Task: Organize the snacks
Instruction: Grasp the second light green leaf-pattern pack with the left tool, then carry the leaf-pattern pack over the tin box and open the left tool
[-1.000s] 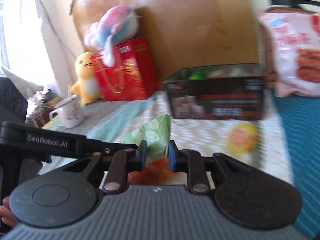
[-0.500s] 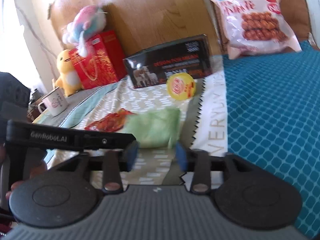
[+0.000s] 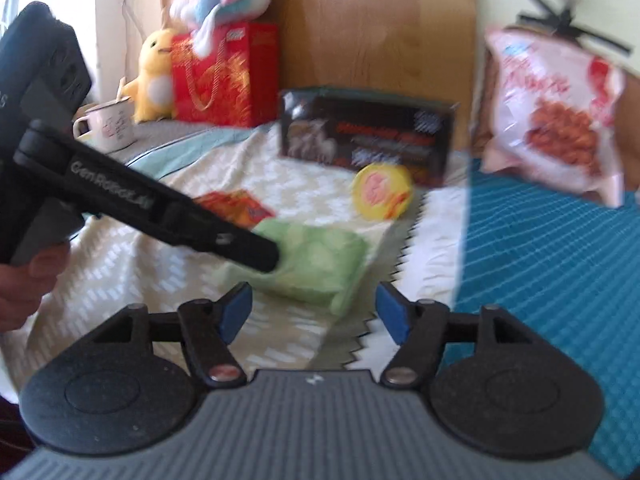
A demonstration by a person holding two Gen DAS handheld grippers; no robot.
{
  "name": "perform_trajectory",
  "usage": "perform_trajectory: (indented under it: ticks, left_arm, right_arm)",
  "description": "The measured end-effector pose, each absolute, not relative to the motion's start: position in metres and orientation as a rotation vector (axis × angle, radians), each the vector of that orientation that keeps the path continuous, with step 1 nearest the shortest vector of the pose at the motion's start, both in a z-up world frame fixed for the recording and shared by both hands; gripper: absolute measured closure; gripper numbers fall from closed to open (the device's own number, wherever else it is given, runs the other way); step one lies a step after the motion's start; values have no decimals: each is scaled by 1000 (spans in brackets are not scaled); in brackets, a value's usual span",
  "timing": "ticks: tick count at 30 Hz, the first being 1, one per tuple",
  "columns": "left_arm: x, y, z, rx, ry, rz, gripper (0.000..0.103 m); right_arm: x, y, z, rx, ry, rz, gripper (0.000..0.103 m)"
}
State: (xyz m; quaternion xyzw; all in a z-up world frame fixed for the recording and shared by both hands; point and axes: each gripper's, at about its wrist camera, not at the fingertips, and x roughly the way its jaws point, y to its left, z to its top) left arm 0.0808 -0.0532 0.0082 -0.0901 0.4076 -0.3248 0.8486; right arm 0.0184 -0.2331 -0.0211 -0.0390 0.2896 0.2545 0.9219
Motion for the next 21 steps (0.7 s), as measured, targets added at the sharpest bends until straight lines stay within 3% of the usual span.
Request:
perform_trajectory:
  ticks: [1,7,15,21]
  left_arm:
    - [81,-56,9,-175,859,-681,59]
    - [92,-41,41,-172,793,-667,59]
    - [155,-50,100,-142,647,-614,58]
    - [228,-68,101,-153,656,-541,57]
  right_arm:
    - [18,-226,-21,-96,590,518,47]
    - [28,-218,0,-120,481,497,59]
    - [103,-227,39,-60,320,488,59]
    - [173,-229,39,-14,332,438,59]
